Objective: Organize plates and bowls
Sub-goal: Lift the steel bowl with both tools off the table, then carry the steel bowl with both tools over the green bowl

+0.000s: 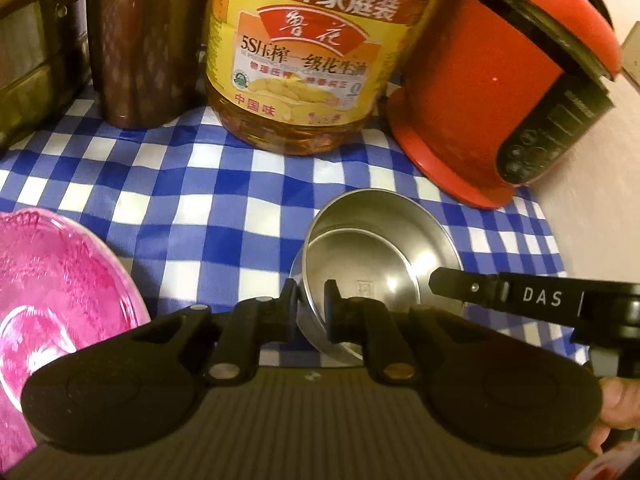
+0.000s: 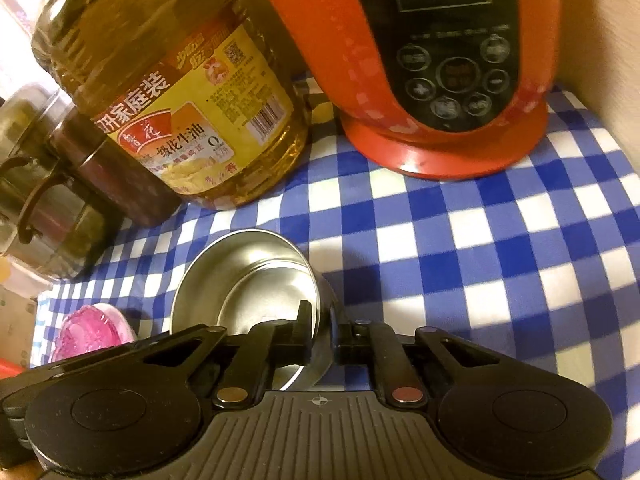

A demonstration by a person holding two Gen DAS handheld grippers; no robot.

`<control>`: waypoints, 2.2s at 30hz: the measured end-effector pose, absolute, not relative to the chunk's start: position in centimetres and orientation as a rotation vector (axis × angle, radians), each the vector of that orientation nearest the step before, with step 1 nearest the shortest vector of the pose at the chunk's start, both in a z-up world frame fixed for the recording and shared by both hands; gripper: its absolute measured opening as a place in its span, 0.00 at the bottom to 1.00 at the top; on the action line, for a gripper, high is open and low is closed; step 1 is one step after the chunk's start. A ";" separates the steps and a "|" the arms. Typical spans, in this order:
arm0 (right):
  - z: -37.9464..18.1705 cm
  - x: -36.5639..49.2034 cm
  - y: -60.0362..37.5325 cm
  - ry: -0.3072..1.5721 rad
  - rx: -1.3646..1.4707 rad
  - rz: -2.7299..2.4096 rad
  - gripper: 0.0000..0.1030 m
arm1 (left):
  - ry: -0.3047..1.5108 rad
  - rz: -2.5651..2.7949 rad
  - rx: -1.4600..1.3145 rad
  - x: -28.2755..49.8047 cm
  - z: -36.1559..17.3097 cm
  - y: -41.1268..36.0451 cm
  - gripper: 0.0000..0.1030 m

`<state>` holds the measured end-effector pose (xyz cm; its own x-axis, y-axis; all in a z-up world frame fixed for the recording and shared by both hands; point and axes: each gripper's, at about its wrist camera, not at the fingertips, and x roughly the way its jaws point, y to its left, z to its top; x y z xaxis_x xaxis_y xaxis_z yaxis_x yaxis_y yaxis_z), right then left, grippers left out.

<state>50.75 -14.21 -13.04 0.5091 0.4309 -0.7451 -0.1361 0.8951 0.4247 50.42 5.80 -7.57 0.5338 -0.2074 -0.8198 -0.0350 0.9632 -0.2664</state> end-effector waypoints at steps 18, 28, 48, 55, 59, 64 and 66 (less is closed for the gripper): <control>-6.7 38.4 -18.6 0.955 0.353 0.340 0.07 | 0.962 -0.163 -0.308 39.1 0.1 3.2 0.11; -3.6 31.8 -20.4 0.923 0.316 0.324 0.07 | 0.950 -0.192 -0.322 32.9 2.9 1.2 0.11; 0.1 18.6 -22.6 0.872 0.338 0.290 0.07 | 0.912 -0.230 -0.330 20.8 6.1 -0.5 0.11; -0.3 15.1 -22.1 0.889 0.323 0.303 0.07 | 0.906 -0.224 -0.355 17.1 6.4 0.2 0.11; -0.6 13.4 -21.7 0.898 0.316 0.316 0.07 | 0.909 -0.210 -0.364 15.1 6.1 0.7 0.11; -1.3 11.7 -20.8 0.913 0.297 0.325 0.07 | 0.921 -0.192 -0.364 13.0 5.6 1.2 0.11; -1.6 11.0 -20.5 0.919 0.293 0.328 0.07 | 0.927 -0.189 -0.376 12.4 5.4 1.6 0.11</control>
<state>11.01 -20.53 -1.60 0.5638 0.3973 -0.7241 -0.1506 0.9115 0.3828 12.38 1.55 5.35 0.5896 -0.3178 -0.7425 -0.0017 0.9188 -0.3946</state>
